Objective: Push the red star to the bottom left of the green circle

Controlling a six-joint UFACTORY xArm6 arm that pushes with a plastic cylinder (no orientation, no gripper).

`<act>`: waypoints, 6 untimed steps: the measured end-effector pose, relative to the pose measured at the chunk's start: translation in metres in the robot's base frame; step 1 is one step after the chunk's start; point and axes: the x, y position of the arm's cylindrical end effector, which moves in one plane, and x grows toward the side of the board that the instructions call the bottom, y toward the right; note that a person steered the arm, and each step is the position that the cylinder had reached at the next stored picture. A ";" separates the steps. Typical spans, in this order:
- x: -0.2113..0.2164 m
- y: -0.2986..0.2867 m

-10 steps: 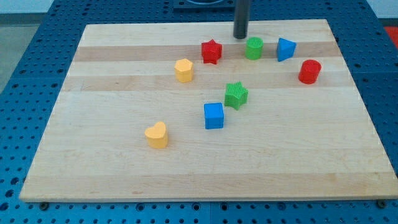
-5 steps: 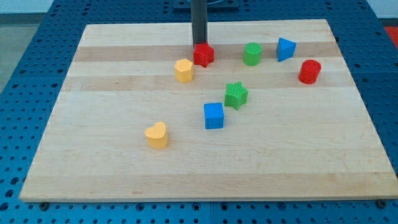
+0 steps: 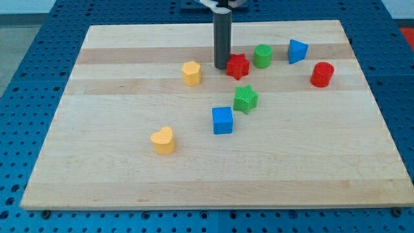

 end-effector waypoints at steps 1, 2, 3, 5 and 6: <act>0.015 0.023; 0.046 0.022; 0.066 0.073; 0.084 0.217; 0.074 0.268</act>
